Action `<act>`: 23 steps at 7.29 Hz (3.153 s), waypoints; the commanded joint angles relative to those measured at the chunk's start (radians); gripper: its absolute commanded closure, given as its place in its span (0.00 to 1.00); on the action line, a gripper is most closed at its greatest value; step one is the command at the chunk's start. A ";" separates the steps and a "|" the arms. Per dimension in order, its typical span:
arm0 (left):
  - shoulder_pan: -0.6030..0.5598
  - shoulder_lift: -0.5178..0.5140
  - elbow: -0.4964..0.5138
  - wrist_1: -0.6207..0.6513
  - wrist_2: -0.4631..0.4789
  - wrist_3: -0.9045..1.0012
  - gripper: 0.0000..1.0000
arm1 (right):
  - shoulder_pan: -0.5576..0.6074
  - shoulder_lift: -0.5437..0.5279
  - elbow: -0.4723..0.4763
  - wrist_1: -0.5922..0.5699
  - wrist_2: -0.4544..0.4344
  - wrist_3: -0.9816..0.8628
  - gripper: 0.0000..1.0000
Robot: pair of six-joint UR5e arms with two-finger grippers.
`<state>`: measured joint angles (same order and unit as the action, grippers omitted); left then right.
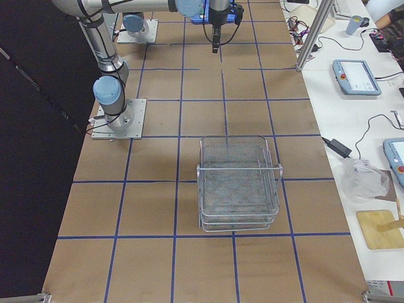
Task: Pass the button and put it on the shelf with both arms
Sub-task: 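Lower the left gripper into the blue tray over the red button, then close the left gripper on the red button's black base, then lift the red button and carry it toward the right gripper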
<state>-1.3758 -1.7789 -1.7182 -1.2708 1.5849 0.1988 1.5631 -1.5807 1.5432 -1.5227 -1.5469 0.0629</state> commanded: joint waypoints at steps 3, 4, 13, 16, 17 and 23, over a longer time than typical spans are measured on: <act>0.231 -0.141 -0.066 0.194 0.007 0.298 0.00 | 0.000 -0.001 0.002 0.001 -0.001 0.000 0.00; 0.285 -0.172 -0.070 0.206 0.007 0.373 0.00 | 0.000 -0.001 0.003 0.002 -0.001 0.000 0.00; 0.325 -0.177 -0.239 0.415 0.040 0.511 1.00 | 0.000 -0.004 0.012 0.006 -0.002 0.000 0.00; 0.267 -0.148 -0.077 0.255 0.040 0.730 1.00 | 0.000 -0.004 0.012 0.006 -0.001 0.000 0.00; 0.212 -0.134 -0.007 0.166 0.035 0.910 1.00 | 0.000 -0.004 0.012 0.004 -0.001 -0.002 0.00; -0.188 -0.154 0.160 0.097 -0.173 1.256 1.00 | -0.035 0.010 -0.003 -0.013 -0.013 -0.339 0.00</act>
<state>-1.5126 -1.9210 -1.5723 -1.1761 1.4776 1.4063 1.5446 -1.5730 1.5414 -1.5211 -1.5499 -0.1008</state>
